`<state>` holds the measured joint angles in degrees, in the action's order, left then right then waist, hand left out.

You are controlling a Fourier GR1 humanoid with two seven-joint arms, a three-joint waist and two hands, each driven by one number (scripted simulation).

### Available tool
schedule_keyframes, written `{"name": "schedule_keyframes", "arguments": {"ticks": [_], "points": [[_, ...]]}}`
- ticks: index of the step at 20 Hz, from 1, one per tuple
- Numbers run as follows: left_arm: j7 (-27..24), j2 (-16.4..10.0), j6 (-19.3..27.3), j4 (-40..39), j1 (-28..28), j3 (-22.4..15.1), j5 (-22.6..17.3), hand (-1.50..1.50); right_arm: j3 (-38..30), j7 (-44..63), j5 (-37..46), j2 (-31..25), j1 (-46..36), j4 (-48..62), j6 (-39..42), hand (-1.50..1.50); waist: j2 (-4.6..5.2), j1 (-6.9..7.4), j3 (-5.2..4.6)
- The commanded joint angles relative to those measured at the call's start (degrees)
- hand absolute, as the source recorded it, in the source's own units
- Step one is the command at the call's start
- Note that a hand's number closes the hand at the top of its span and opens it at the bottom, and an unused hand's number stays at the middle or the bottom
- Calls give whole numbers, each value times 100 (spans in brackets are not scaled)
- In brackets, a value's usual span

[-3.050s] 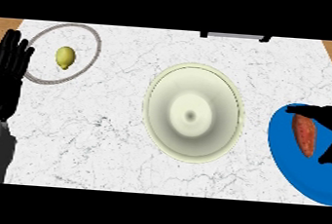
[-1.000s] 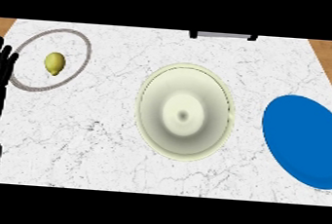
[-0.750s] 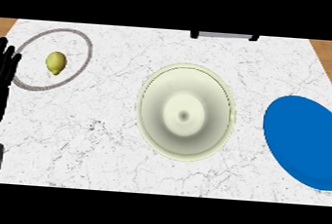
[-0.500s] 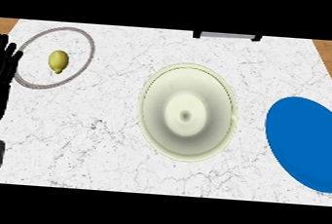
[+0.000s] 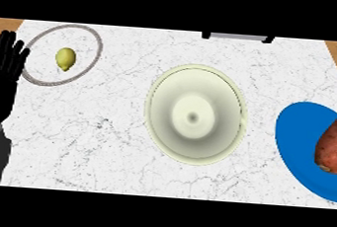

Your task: Pick the sweet potato from the plate and place it in the bowl

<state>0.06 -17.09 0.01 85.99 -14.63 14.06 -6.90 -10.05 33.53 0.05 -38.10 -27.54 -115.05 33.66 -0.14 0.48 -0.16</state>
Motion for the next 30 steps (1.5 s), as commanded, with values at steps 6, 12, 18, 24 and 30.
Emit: {"name": "schedule_keyframes", "arguments": {"ticks": [6, 12, 18, 24, 30], "points": [[340, 33, 11, 218, -132, -62, -67, 0, 2074, 1173, 1181, 1454, -771, 360, -730, 150, 13, 35, 12], [-29, 18, 37, -173, -190, 120, -50, 0, 2564, 360, 2434, 1912, -710, 1486, -1157, 150, 26, -1, 14], [148, 39, 0, -37, -223, -44, 7, 0, 3222, 390, 3654, 2554, -353, 2599, -2252, 150, 29, 13, 18], [74, -43, -164, 80, -35, 93, -151, 0, 2732, -544, 3376, 3341, -309, 4111, -3227, -150, 60, 98, 21], [127, 111, 84, 76, -110, -49, 70, 0, 1879, -1791, 2815, 3586, -422, 4387, -3979, -150, 53, 37, 23]]}}
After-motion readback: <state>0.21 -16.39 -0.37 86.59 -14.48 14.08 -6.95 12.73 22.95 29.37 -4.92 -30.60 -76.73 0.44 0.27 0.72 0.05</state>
